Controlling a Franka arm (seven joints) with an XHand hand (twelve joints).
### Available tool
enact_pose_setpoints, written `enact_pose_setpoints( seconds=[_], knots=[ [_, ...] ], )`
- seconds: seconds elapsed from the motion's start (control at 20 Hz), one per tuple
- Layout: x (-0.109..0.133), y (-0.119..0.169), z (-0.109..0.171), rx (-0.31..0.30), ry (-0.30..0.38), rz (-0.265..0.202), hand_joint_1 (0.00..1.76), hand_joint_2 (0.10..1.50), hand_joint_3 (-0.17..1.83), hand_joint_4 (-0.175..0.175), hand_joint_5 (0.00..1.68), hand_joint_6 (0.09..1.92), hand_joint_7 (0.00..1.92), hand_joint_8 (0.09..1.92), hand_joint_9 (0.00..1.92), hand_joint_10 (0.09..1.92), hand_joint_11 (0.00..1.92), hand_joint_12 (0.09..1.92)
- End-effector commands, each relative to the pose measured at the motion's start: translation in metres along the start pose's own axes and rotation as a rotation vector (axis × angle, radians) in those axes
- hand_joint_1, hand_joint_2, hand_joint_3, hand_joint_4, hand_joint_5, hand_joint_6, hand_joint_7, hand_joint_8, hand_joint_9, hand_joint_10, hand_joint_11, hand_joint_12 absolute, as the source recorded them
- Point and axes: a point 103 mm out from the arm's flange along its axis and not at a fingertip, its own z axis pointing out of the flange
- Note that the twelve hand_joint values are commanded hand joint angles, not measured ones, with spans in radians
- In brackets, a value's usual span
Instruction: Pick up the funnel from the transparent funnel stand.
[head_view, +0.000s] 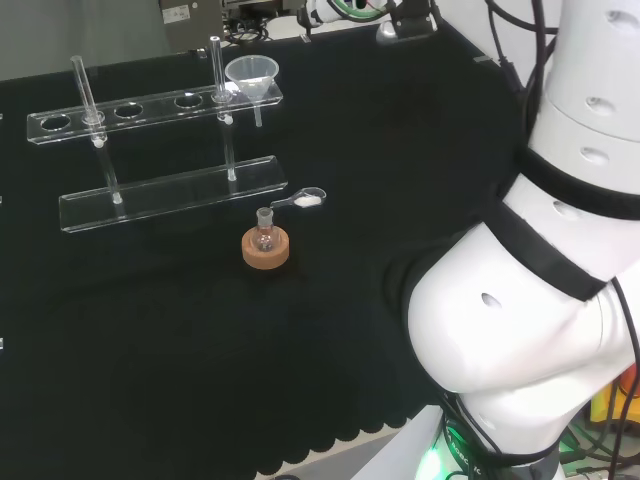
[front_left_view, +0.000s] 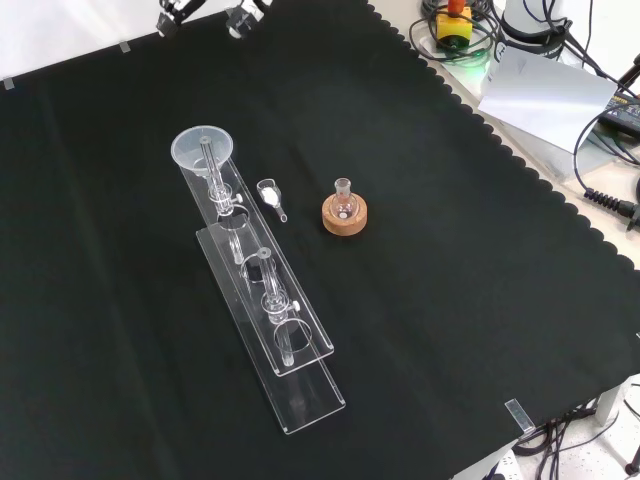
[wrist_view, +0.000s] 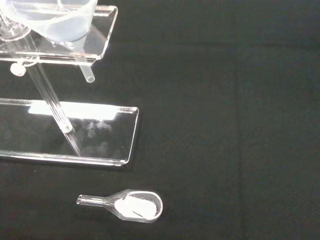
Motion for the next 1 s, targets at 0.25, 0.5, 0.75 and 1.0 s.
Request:
enact_pose_setpoints(
  seconds=[0.25,0.5,0.75,1.0],
  knots=[
    [0.02,0.028,0.007,0.082,-0.07,-0.042,0.29,0.98,0.28,0.003,0.18,0.09,0.1,0.59,0.31,0.67,0.17,1.39],
    [0.038,0.041,0.01,0.12,-0.087,-0.048,0.37,0.9,0.25,-0.001,0.1,0.09,0.01,0.61,0.26,0.71,0.19,1.41],
    [0.052,0.05,0.01,0.143,-0.09,-0.088,0.33,0.84,0.22,-0.005,0.04,0.09,0.0,0.52,0.22,0.76,0.25,1.44],
    [0.065,0.063,0.01,0.235,-0.163,-0.066,0.32,0.79,0.19,-0.011,0.0,0.09,0.0,0.51,0.24,0.81,0.4,1.43]
  ],
)
